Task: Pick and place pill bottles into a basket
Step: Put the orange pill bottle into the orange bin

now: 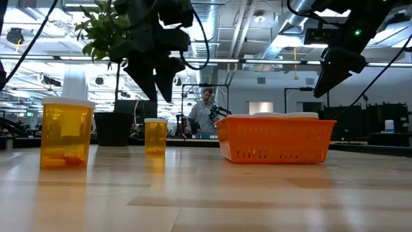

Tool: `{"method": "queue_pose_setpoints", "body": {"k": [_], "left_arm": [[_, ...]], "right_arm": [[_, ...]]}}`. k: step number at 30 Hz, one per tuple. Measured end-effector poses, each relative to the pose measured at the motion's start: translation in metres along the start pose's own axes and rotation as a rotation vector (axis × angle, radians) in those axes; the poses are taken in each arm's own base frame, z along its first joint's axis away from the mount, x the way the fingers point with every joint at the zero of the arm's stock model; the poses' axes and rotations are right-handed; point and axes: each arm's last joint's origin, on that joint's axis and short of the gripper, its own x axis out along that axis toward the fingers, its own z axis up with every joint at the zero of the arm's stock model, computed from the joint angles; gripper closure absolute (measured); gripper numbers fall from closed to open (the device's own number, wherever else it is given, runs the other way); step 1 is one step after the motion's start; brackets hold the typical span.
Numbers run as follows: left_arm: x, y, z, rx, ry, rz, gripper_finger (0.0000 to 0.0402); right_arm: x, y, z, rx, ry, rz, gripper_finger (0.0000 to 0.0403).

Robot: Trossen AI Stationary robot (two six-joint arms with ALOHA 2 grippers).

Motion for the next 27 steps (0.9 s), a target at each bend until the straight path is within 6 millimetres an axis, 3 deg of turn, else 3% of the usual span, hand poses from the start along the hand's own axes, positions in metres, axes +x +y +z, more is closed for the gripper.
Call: {"method": "queue_pose_setpoints", "body": {"k": [9, 19, 27], "left_arm": [[0.014, -0.002, 0.005, -0.038, 0.022, -0.052, 0.0153], [0.014, -0.005, 0.005, -0.016, 0.033, -0.064, 0.0108], [0.02, -0.006, 0.004, -0.015, 0.045, -0.089, 0.0104]], "right_arm": [[0.0, 0.0, -0.001, -0.006, 0.01, -0.002, 0.0214], [0.0, 0.0, -0.002, -0.007, 0.014, -0.004, 0.0214], [0.0, 0.0, -0.002, -0.008, 0.015, -0.004, 0.0214]]}}
